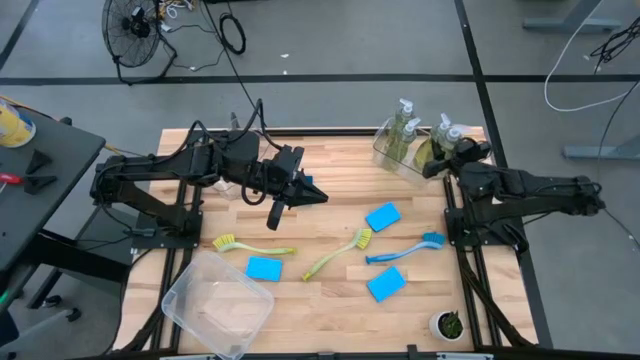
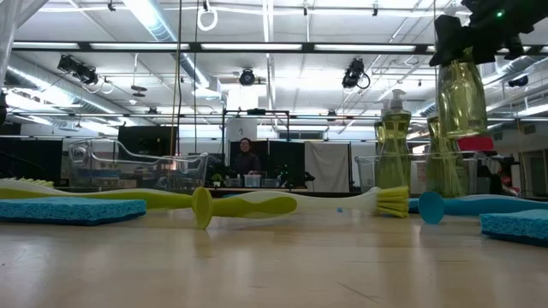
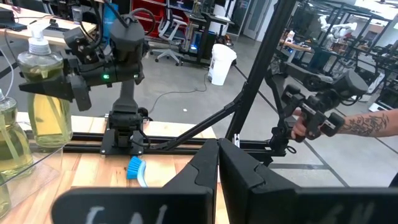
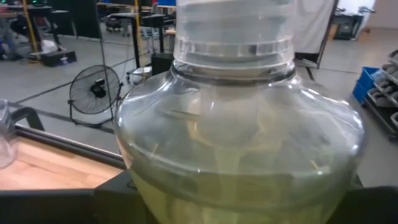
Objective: Pick & Place Kitchen Sink Supplies
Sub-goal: Put the yellow dish soap bottle into the right transparent bin
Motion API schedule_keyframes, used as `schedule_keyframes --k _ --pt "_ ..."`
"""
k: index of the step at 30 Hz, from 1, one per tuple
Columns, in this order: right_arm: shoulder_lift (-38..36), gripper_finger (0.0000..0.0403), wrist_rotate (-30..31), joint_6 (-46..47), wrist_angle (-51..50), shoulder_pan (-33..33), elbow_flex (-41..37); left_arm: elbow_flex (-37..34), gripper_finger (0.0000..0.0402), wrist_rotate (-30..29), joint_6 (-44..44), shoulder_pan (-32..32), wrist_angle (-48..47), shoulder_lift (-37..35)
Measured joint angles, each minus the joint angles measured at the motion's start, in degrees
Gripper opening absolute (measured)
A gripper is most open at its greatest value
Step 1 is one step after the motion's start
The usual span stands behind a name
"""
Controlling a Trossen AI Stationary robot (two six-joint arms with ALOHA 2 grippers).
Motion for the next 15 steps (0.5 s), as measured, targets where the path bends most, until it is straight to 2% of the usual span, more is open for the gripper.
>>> schedule_keyframes --k 6,15 --pt "0.00 0.0209 -6.71 -11.41 8.32 -4.69 0.00 0.00 0.0019 0.00 0.00 0.00 0.01 0.00" --pt "0.00 0.0209 -17.01 -15.53 10.36 -13.29 -0.01 0.00 0.0019 -0.02 0.02 0.00 0.00 0.00"
